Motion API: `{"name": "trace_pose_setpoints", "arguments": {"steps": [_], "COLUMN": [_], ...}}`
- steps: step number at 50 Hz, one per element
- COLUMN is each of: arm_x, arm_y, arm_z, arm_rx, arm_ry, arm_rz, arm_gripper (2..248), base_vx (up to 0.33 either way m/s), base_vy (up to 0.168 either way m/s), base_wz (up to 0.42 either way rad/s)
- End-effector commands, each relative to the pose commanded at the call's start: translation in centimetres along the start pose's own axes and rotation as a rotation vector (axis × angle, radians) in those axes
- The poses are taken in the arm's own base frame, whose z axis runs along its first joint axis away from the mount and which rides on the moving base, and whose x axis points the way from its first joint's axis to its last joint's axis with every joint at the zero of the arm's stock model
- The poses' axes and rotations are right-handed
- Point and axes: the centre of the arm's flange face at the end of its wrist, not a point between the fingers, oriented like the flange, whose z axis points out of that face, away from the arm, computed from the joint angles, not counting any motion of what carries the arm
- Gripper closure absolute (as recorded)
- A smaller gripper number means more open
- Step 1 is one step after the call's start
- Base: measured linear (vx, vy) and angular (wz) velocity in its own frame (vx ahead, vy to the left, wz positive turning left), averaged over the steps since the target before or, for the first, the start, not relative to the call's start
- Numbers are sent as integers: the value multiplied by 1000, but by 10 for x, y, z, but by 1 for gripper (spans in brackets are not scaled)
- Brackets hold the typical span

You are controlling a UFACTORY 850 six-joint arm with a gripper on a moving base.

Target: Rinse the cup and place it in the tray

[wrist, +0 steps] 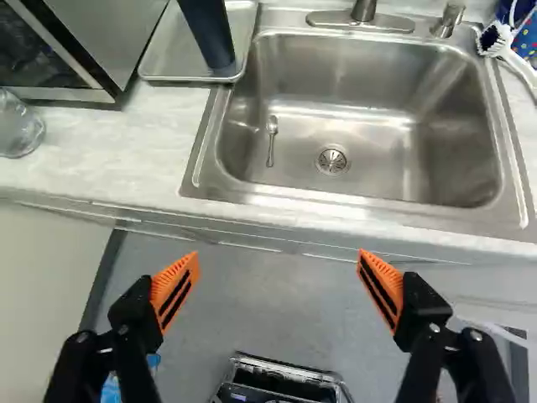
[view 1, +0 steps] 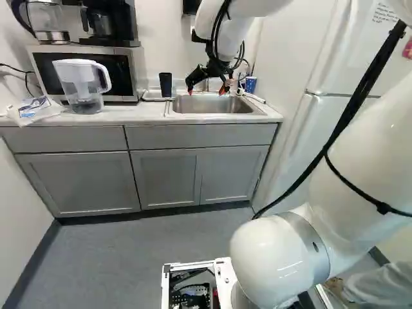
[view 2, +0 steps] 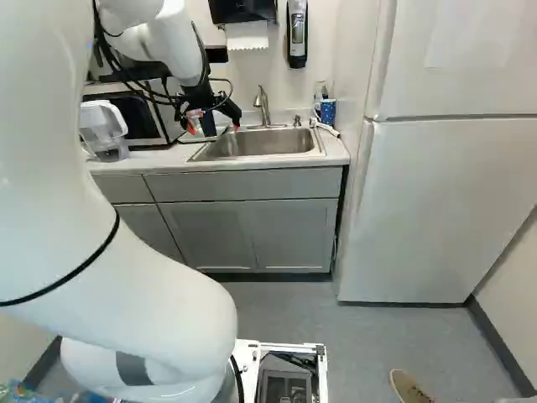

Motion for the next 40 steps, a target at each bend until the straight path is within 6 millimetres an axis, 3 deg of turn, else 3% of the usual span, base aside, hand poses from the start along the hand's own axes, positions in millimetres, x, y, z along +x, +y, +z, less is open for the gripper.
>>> {"name": "trace_pose_setpoints", "arguments": {"steps": [40], "arm_x": [0], "arm_y": [0], "arm_z": [0], "arm_rx": [0], "arm_ry": [0], "arm_rz": [0], "arm_gripper": [3], "base_vx": [-157], "base_vy": [-40], "base_wz": [18]}}
